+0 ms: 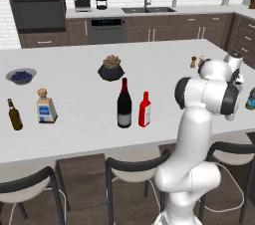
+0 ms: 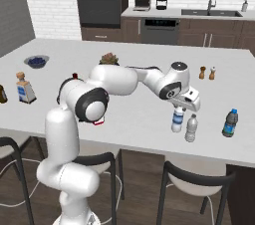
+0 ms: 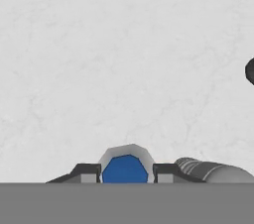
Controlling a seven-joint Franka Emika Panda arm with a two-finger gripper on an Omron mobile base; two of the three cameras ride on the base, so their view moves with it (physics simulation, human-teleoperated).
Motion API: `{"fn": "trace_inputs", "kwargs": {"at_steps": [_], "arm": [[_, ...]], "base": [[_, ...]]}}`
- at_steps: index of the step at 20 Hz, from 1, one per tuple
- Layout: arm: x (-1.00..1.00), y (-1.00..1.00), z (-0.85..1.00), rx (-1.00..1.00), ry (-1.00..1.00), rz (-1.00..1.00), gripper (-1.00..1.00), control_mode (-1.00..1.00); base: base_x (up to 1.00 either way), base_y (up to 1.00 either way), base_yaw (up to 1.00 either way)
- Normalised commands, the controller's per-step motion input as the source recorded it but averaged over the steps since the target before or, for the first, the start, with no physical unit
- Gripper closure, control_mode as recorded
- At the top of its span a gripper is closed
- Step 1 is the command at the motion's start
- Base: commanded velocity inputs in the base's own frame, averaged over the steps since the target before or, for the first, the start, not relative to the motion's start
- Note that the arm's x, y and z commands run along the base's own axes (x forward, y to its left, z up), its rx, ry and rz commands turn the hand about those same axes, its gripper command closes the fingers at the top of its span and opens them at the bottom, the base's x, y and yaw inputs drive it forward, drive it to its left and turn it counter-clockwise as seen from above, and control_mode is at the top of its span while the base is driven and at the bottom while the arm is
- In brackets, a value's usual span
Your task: Move the plastic bottles in the middle to the plastics group, and the glass bottles in the middle to the glass group.
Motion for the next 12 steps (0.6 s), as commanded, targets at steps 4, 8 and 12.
{"fn": "trace_inputs", "kwargs": {"at_steps": [4,8,12], "arm": [[0.12,-0.26,0.00,0.00,0.01,-0.05,1.00,-1.00],[0.14,-0.28,0.00,0.00,0.00,-0.04,1.00,-1.00],[0.02,-0.20,-0.14,0.00,0.00,-0.01,1.00,-1.00]], "base": [[0.00,0.00,0.00],[0.00,0.00,0.00],[0.00,0.00,0.00]]}}
